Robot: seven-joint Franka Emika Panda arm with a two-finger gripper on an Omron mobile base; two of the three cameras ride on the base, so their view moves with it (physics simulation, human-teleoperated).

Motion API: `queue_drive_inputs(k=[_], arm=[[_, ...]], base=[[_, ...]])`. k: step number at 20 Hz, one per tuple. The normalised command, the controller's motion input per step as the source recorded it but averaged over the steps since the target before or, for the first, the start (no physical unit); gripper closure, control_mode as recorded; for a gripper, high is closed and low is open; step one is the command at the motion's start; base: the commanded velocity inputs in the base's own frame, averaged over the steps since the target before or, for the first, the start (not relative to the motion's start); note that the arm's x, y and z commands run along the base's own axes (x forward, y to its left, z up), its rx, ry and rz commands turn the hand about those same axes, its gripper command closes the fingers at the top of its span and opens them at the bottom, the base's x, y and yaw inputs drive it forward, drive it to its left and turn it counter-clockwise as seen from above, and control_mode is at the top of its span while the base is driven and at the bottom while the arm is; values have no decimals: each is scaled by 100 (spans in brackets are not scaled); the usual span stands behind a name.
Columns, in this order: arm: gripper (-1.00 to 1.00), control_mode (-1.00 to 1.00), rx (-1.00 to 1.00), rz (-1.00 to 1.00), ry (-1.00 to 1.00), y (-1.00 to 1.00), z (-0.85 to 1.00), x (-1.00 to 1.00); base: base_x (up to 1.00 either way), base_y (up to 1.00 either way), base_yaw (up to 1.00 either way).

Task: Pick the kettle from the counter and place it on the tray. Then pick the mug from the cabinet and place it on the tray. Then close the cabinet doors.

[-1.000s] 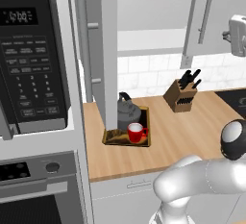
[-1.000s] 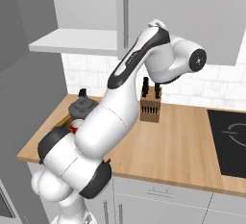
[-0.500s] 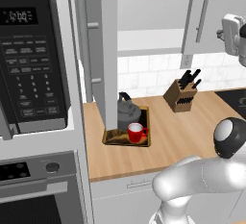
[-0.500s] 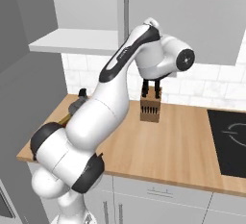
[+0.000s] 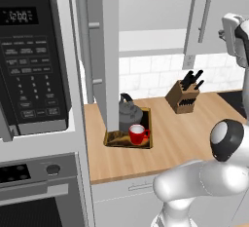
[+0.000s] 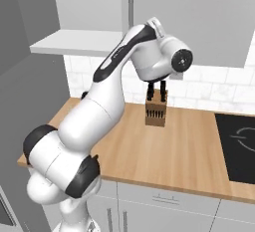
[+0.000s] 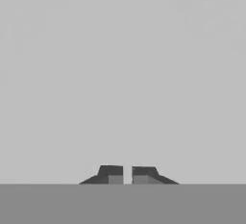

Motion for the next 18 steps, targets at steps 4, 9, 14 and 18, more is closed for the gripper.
queue_drive_inputs(k=[4, 9, 14, 18], arm=[[100, -100, 0, -9, 0, 35, -16, 100], [100, -100, 1, -5, -2, 13, -8, 92], [100, -100, 2, 0, -5, 0, 0, 29], [100, -100, 0, 0, -7, 13, 0, 0]], base=[[0, 0, 0], [0, 0, 0], [0, 0, 0], [0, 0, 0]])
